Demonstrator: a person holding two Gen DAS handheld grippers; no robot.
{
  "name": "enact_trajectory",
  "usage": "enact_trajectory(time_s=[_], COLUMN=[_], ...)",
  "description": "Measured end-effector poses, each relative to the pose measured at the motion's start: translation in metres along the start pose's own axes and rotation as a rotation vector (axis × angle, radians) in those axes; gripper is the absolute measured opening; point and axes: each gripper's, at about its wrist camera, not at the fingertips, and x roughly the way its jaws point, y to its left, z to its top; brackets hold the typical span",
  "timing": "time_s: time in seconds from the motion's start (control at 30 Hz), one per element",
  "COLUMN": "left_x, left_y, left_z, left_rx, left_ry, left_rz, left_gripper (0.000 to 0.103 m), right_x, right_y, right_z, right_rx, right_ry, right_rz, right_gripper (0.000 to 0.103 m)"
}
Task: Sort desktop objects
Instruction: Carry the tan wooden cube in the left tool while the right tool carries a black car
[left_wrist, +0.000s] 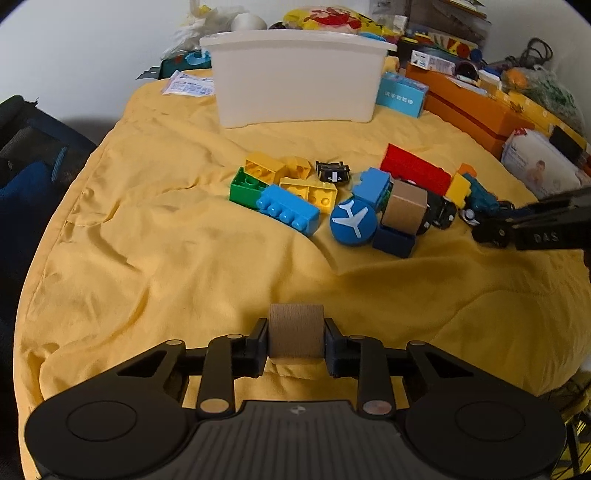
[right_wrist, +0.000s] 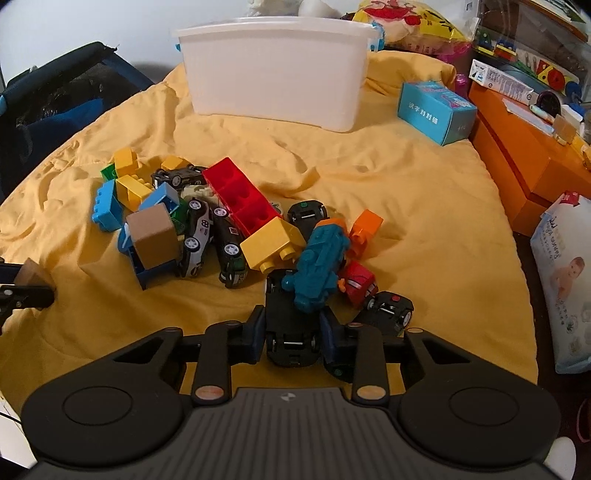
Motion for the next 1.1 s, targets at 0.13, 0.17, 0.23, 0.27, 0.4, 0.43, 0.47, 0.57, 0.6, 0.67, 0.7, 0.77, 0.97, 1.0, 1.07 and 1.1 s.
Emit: enact_trajectory(time_s=[0.13,0.17,0.23,0.27,0.4,0.43,0.47,0.57,0.6,0.67,0.7,0.77,0.97,1.0,1.07,1.1], left_x=[-0.001,-0.002,-0.006,-0.009,-0.024,-0.028,-0.029,-0.033,-0.033,-0.032,-0.032,-0.030,-0.019,-0.017,-0.010,-0.006], left_y=[0.001,0.002,0.004,0.004,0.010,0.012,0.013,0.016,0.017,0.016,0.017,0.018,0.026,0.027,0.029,0.030], left_z=[0.000,0.001,0.005,0.007,0.023,0.030,0.036,0.056,0.062,0.073,0.079,0.092,0.154,0.169,0.192,0.204], left_rx=[0.004,-0.011,-0.023,-0.025,-0.051,-0.062,-0.072,-0.071,-0.071,-0.072,-0.074,-0.077,-0.101,-0.104,-0.106,-0.135], left_ry=[0.002,-0.003,-0.022,-0.035,-0.105,-0.117,-0.113,-0.167,-0.180,-0.201,-0.210,-0.225,-0.276,-0.286,-0.303,-0.310], left_rz=[0.021,0.010,0.009,0.005,0.014,0.012,0.011,0.016,0.019,0.025,0.031,0.041,0.071,0.077,0.081,0.091], left_gripper=[0.033,0.033,0.033,0.033,0.032,0.032,0.032,0.032,0.032,0.032,0.032,0.032,0.032,0.032,0.032,0.032], right_x=[-0.009,-0.011,-0.016,-0.019,-0.034,-0.037,-0.039,-0.039,-0.040,-0.044,-0.045,-0.048,-0.048,-0.046,-0.039,-0.034], right_y=[0.000,0.000,0.001,0.001,0.001,0.001,0.001,0.003,0.003,0.003,0.002,-0.002,-0.018,-0.022,-0.028,-0.030], right_z=[-0.004,-0.005,-0.005,-0.005,-0.001,0.001,0.004,0.012,0.016,0.023,0.028,0.038,0.101,0.115,0.145,0.163], right_rx=[0.016,0.024,0.048,0.056,0.093,0.095,0.086,0.066,0.064,0.066,0.073,0.088,0.104,0.105,0.109,0.104], right_ry=[0.000,0.004,0.006,0.001,-0.032,-0.046,-0.063,-0.083,-0.094,-0.119,-0.131,-0.149,-0.245,-0.254,-0.271,-0.283], right_rz=[0.013,0.017,0.035,0.040,0.075,0.075,0.070,0.056,0.054,0.052,0.053,0.050,0.047,0.050,0.060,0.060], right_gripper=[0.033,0.033,0.033,0.034,0.034,0.034,0.034,0.034,0.034,0.034,0.034,0.034,0.034,0.034,0.034,0.034])
